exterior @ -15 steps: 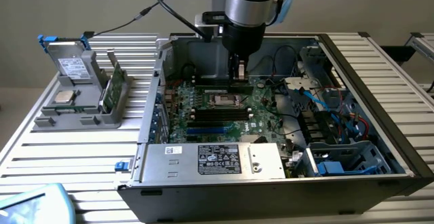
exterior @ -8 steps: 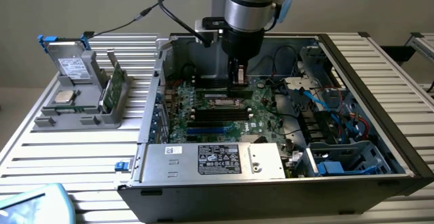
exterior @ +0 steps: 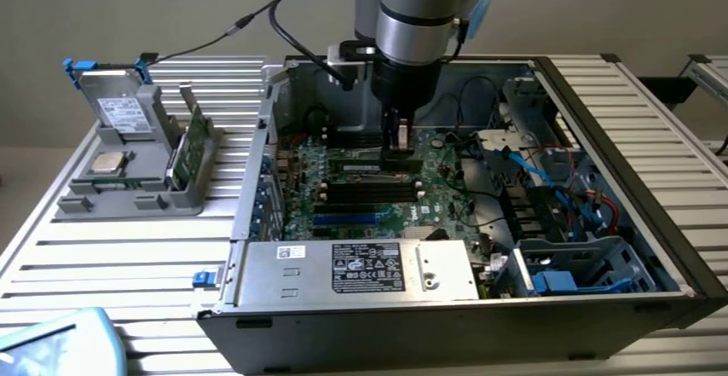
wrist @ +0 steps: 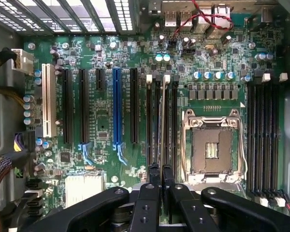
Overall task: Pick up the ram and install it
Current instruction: 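Insert the ram into the slot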
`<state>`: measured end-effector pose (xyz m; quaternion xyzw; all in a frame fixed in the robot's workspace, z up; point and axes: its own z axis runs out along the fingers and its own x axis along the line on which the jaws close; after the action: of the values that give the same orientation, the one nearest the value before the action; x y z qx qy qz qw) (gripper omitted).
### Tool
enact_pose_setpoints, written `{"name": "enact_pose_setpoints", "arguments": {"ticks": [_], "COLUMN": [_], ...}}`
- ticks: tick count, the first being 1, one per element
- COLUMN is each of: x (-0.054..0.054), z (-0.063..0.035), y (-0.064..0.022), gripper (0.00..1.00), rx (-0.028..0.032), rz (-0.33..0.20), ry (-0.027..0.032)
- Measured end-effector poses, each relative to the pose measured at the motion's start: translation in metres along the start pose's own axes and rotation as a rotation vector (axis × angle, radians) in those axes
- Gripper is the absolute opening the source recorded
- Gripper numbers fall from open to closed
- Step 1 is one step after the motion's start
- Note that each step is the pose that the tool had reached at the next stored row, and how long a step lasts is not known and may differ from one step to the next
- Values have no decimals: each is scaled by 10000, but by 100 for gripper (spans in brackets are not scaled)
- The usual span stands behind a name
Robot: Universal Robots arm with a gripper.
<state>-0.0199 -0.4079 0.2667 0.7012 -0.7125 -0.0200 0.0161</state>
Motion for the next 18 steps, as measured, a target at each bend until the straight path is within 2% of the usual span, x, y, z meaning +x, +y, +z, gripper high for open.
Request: {"name": "enact_pose_setpoints", "arguments": {"ticks": [10,15,18], "x": [0,0,1], "z": [182,273,288], "y": [-3,0,0], "gripper": [13,13,13], "rx": [0,0,-1], "rz": [1,2,4], "ry": [6,31,51]}}
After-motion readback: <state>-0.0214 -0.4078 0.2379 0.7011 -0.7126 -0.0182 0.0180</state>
